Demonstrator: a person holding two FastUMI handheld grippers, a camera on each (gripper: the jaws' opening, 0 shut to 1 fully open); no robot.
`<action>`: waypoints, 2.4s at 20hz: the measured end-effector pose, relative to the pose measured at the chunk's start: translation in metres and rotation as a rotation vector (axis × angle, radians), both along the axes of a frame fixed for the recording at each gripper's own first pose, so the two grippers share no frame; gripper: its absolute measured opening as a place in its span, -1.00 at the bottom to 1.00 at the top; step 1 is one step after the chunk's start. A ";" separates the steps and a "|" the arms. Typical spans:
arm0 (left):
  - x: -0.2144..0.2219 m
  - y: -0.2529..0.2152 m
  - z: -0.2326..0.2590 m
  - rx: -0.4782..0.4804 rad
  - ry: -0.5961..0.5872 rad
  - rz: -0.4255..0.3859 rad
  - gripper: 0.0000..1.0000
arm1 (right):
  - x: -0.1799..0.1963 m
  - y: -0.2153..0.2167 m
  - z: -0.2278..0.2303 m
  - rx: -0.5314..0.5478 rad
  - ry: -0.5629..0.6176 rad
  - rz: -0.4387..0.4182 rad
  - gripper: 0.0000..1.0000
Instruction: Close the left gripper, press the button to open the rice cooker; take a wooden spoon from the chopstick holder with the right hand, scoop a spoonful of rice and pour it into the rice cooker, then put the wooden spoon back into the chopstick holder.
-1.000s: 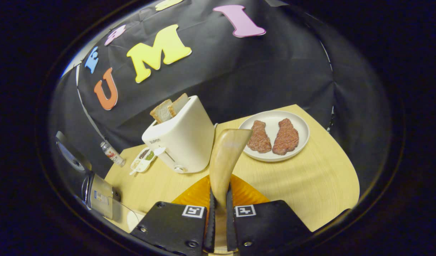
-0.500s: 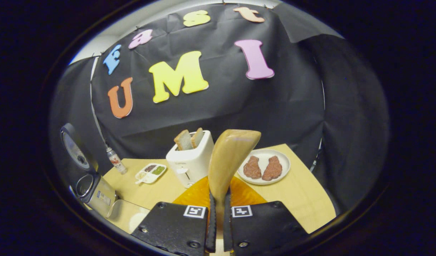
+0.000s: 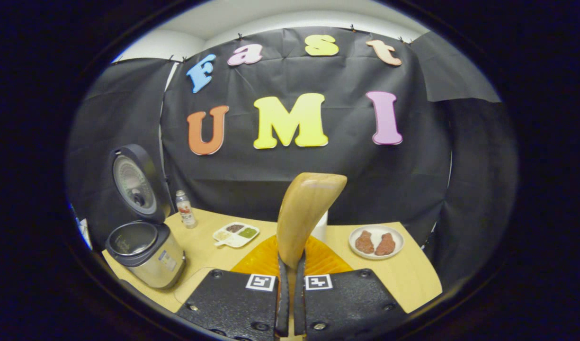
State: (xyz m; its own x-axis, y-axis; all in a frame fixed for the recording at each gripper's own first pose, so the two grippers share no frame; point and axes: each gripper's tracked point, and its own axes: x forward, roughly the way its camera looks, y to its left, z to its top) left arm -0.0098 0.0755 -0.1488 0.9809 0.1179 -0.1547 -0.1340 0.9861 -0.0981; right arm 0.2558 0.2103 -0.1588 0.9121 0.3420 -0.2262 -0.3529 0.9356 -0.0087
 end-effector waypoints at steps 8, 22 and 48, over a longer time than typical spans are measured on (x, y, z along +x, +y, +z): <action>0.004 -0.005 -0.008 0.008 0.028 -0.035 0.89 | -0.009 0.044 -0.079 -0.009 0.012 -0.045 -0.81; 0.011 -0.008 -0.014 -0.055 0.029 -0.042 0.90 | -0.023 0.082 -0.144 0.210 0.146 -0.011 -0.81; -0.009 -0.013 -0.010 -0.006 0.046 -0.078 0.89 | -0.020 -0.012 -0.072 1.279 0.273 -0.225 -0.82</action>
